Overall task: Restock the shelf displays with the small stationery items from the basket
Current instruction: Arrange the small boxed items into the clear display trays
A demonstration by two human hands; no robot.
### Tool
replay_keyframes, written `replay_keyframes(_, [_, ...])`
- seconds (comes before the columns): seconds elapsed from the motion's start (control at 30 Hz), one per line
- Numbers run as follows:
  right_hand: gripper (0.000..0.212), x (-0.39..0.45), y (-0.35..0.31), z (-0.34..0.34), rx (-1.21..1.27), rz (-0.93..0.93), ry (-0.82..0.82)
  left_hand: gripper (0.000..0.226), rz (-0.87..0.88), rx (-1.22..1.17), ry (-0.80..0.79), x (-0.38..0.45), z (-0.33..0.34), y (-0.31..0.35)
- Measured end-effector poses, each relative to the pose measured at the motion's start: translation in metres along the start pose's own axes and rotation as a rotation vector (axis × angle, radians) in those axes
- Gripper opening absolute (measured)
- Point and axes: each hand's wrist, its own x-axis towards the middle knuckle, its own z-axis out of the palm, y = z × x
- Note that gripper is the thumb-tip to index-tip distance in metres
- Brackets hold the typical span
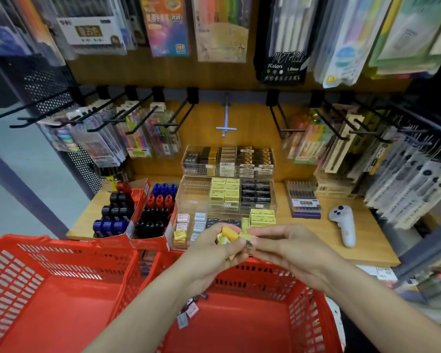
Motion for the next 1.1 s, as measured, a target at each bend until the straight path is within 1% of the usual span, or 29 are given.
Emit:
replay_keyframes(0.07, [0.026, 0.002, 0.003, -0.005, -0.092, -0.024, 0.004, 0.018, -0.010, 0.006, -0.012, 0.006, 0.000, 0.000])
replay_keyframes(0.17, [0.027, 0.006, 0.009, -0.010, -0.259, -0.077, 0.078, 0.020, -0.017, 0.010, -0.045, 0.014, 0.000, -0.002])
replay_keyframes(0.27, [0.037, 0.010, 0.014, -0.012, -0.395, -0.164, 0.153, 0.021, -0.027, 0.021, -0.024, 0.025, 0.003, -0.007])
replay_keyframes(0.43, [0.044, 0.018, 0.013, -0.018, -0.418, -0.261, 0.216, 0.026, -0.002, 0.147, -0.028, 0.038, 0.006, -0.010])
replay_keyframes(0.57, [0.038, 0.023, 0.009, -0.020, -0.469, -0.340, 0.221, 0.028, 0.053, 0.187, -0.039, 0.043, 0.004, -0.007])
replay_keyframes(0.67, [0.032, 0.027, 0.012, -0.021, -0.532, -0.355, 0.227, 0.027, 0.050, 0.164, -0.049, 0.044, 0.000, -0.008])
replay_keyframes(0.73, [0.029, 0.033, 0.018, -0.023, -0.583, -0.346, 0.244, 0.027, 0.029, 0.110, -0.023, 0.047, -0.001, -0.012])
replay_keyframes(0.87, [0.022, 0.057, 0.029, -0.033, -0.821, -0.401, 0.432, 0.020, -0.067, -0.014, 0.145, 0.061, -0.007, -0.020])
replay_keyframes(0.93, [0.022, 0.073, 0.031, -0.032, -0.910, -0.440, 0.489, 0.018, -0.130, -0.034, 0.213, 0.072, -0.013, -0.020])
replay_keyframes(1.0, [0.023, 0.090, 0.035, -0.027, -0.985, -0.488, 0.497, 0.015, -0.169, -0.033, 0.232, 0.083, -0.018, -0.019])
replay_keyframes(1.1, [0.020, 0.113, 0.041, -0.017, -1.073, -0.554, 0.520, 0.011, -0.188, -0.033, 0.217, 0.097, -0.020, -0.016])
